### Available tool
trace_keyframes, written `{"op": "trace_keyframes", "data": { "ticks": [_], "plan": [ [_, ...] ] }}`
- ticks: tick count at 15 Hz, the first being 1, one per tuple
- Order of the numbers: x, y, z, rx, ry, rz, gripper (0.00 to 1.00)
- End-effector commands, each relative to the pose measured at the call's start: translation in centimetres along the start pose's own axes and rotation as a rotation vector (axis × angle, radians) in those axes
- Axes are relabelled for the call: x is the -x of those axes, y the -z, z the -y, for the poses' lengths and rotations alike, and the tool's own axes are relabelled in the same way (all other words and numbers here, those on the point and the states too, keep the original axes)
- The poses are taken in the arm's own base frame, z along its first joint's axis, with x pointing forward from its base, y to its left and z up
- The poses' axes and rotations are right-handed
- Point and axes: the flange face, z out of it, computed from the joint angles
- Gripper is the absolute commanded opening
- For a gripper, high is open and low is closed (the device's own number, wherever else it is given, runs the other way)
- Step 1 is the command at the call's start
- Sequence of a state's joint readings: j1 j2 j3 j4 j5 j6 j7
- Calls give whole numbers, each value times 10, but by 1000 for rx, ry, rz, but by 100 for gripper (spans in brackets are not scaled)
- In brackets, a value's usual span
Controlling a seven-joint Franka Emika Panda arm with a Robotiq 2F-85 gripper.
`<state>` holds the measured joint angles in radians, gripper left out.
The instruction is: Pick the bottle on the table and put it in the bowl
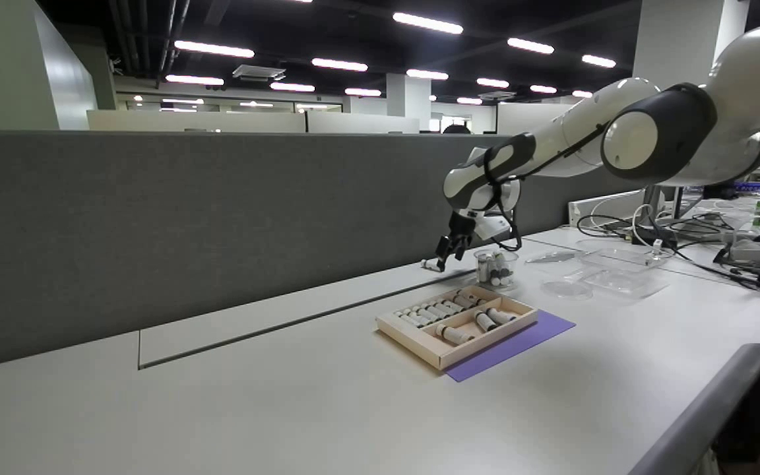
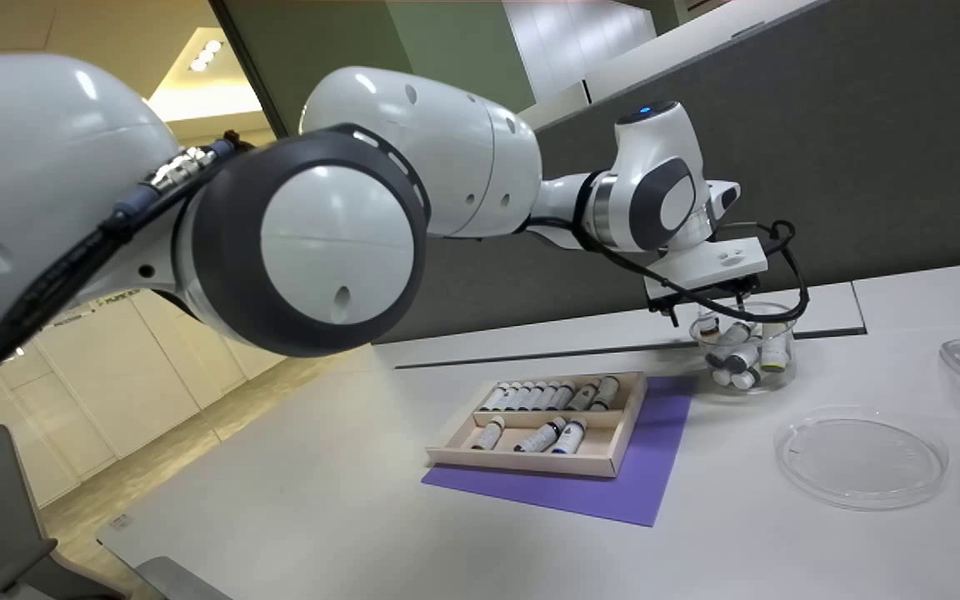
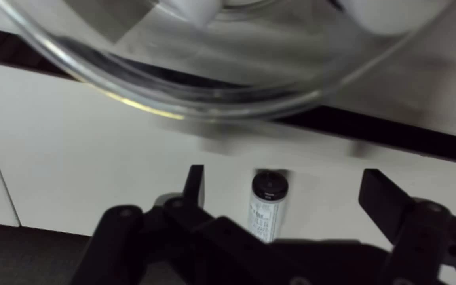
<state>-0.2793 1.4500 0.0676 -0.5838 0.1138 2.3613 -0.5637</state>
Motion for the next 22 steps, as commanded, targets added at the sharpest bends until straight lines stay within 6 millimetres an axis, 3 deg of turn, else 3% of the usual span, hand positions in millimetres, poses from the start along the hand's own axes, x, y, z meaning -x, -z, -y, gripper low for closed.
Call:
{"op": "trace_keyframes", "data": {
  "ticks": [1,9,10,12,19,22],
  "plan": [
    [5,-4,-9,-7,16,-34,73],
    [5,0,-15,10,81,-88,12],
    [6,-1,-15,8,83,-89,55],
    [8,-5,-14,12,103,-94,51],
    [18,-19,-12,23,173,-116,100],
    [19,-23,-9,28,205,-146,100]
  ]
}}
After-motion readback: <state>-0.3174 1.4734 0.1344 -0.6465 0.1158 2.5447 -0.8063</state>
